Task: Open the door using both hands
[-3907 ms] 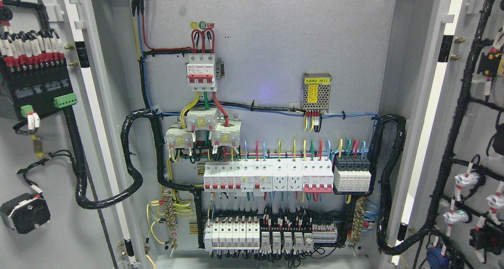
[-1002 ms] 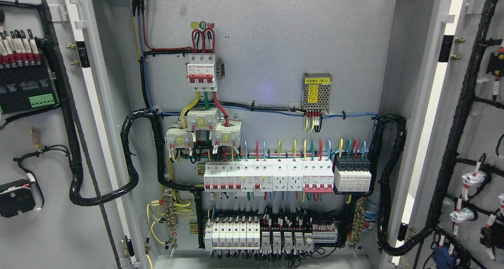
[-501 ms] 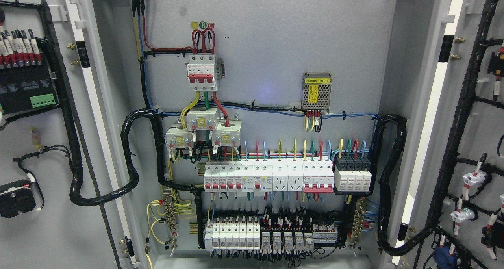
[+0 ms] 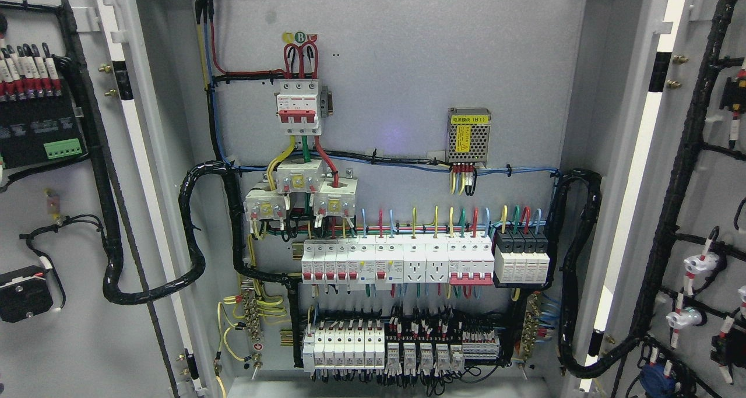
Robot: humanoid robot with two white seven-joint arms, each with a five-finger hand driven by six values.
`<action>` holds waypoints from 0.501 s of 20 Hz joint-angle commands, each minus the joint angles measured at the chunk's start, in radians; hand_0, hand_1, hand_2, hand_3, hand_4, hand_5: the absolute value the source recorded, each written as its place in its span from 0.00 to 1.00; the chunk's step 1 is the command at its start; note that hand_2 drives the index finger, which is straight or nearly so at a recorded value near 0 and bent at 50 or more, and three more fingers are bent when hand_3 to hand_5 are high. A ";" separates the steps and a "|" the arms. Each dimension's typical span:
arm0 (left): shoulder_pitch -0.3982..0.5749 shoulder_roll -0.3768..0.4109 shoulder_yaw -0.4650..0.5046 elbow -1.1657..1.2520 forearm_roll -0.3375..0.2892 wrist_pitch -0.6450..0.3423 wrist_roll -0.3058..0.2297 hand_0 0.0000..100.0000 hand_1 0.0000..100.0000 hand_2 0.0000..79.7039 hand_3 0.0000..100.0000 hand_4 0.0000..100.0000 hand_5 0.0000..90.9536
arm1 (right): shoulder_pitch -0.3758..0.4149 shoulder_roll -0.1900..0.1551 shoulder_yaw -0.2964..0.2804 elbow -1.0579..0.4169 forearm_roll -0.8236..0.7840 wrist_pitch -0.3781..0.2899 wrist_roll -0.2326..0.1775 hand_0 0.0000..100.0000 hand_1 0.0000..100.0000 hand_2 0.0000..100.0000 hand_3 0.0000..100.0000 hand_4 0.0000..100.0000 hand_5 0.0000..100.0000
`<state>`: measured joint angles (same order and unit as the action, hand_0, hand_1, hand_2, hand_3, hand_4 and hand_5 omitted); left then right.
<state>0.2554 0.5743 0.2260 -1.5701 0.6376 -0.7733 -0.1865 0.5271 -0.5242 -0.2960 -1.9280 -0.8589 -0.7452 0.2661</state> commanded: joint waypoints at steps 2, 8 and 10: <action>0.058 -0.074 -0.046 -0.165 -0.047 -0.012 0.004 0.00 0.00 0.00 0.00 0.03 0.00 | -0.007 -0.011 0.044 -0.023 0.000 -0.002 0.002 0.11 0.00 0.00 0.00 0.00 0.00; 0.126 -0.112 -0.117 -0.194 -0.136 -0.014 0.002 0.00 0.00 0.00 0.00 0.03 0.00 | -0.013 -0.011 0.067 -0.054 0.001 -0.002 0.010 0.11 0.00 0.00 0.00 0.00 0.00; 0.143 -0.145 -0.137 -0.199 -0.182 -0.017 0.002 0.00 0.00 0.00 0.00 0.03 0.00 | -0.015 -0.011 0.074 -0.055 0.000 -0.002 0.012 0.11 0.00 0.00 0.00 0.00 0.00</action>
<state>0.3414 0.5168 0.1749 -1.6788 0.5436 -0.7733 -0.1838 0.5179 -0.5306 -0.2621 -1.9522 -0.8585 -0.7472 0.2764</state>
